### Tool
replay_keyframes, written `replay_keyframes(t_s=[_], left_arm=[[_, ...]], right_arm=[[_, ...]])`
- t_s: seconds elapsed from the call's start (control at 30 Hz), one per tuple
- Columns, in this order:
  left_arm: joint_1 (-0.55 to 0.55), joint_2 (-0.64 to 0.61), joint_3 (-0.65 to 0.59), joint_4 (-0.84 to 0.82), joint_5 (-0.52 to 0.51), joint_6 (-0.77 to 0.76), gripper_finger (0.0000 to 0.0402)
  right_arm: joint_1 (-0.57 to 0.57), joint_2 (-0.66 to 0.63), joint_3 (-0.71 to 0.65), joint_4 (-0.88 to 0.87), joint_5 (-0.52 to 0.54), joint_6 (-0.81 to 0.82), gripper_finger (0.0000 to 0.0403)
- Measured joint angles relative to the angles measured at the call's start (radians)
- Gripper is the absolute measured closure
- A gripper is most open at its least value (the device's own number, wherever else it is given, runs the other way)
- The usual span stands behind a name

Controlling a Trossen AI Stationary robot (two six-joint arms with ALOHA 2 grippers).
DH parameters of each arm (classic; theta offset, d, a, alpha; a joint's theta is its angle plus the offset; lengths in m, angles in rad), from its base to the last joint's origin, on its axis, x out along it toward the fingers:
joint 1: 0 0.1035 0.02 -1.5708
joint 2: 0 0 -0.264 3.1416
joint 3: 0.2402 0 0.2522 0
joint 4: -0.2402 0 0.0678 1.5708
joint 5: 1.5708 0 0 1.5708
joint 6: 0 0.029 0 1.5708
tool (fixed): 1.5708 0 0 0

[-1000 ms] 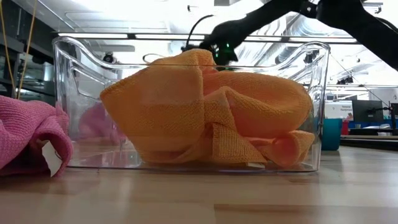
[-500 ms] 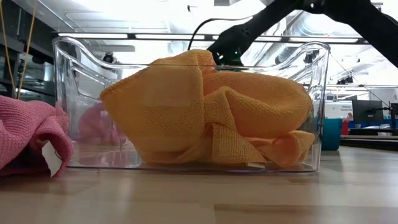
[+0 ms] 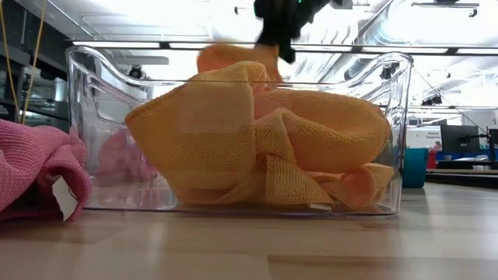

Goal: Sort microfiber towel by color & place in baskets
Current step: Put the yellow microfiber towel into the bottom transparent bin

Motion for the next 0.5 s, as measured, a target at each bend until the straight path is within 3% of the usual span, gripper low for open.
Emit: replay_keyframes(t_s=[0.27, 0.5], left_arm=[[0.000, 0.027, 0.000, 0.001, 0.001, 0.000, 0.0159], [0.000, 0.025, 0.000, 0.015, 0.000, 0.055, 0.0159]], right_arm=[[0.231, -0.076, -0.038, 0.167, -0.327, 0.209, 0.0399], [0.403, -0.060, -0.040, 0.174, -0.325, 0.349, 0.0400]])
